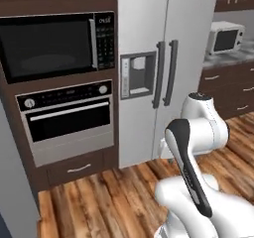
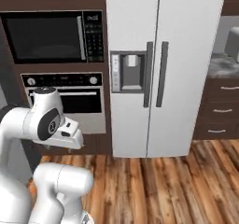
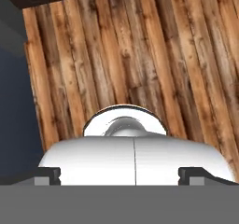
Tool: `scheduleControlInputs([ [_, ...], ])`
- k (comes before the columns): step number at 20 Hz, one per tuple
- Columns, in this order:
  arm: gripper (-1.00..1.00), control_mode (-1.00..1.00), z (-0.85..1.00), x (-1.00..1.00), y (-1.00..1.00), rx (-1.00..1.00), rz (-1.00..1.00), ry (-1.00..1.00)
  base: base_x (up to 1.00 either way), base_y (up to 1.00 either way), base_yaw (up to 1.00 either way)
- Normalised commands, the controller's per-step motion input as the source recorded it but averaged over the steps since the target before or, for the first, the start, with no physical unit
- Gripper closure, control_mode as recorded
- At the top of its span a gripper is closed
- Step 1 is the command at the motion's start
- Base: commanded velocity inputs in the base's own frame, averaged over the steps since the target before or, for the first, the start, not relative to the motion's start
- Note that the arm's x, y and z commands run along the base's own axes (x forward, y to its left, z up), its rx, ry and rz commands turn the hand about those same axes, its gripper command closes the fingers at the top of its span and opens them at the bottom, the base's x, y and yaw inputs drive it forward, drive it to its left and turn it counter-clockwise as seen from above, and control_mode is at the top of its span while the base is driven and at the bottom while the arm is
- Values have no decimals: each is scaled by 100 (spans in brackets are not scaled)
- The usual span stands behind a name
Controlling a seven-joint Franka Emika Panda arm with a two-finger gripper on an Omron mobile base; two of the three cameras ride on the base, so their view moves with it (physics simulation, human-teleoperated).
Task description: Four empty soda cans are scattered around the kitchen. Gather all the cans and cluster them next to the stove for recycling.
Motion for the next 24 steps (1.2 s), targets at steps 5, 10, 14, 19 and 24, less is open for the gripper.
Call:
scheduleControlInputs([
  [5, -100, 100, 0, 0, 0, 0, 0, 0, 66, -9, -68],
  [10, -100, 100, 0, 0, 0, 0, 0, 0, 74, -12, -65],
  [14, -100, 100, 0, 0, 0, 0, 0, 0, 93, -17, -57],
  [19, -100, 100, 0, 0, 0, 0, 0, 0, 99, -18, -54],
  [24, -100, 100, 0, 0, 0, 0, 0, 0, 93, -18, -57],
])
